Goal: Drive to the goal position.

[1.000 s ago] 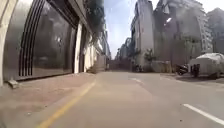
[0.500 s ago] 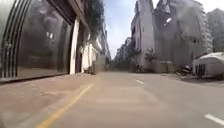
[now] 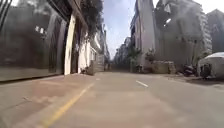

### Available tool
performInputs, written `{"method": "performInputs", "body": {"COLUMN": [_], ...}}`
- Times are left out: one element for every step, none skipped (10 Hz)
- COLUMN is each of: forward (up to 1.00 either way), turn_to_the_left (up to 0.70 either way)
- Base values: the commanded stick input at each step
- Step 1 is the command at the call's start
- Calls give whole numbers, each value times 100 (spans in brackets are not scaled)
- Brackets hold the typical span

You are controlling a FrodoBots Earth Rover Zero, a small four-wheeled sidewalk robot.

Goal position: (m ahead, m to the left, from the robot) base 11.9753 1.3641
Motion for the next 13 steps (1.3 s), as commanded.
{"method": "performInputs", "body": {"forward": [100,100,100,100,100,100,100,100,100,100,100,100,100], "turn_to_the_left": [6,6,6,-6,-34,-34,6,6,6,6,6,6,6]}}
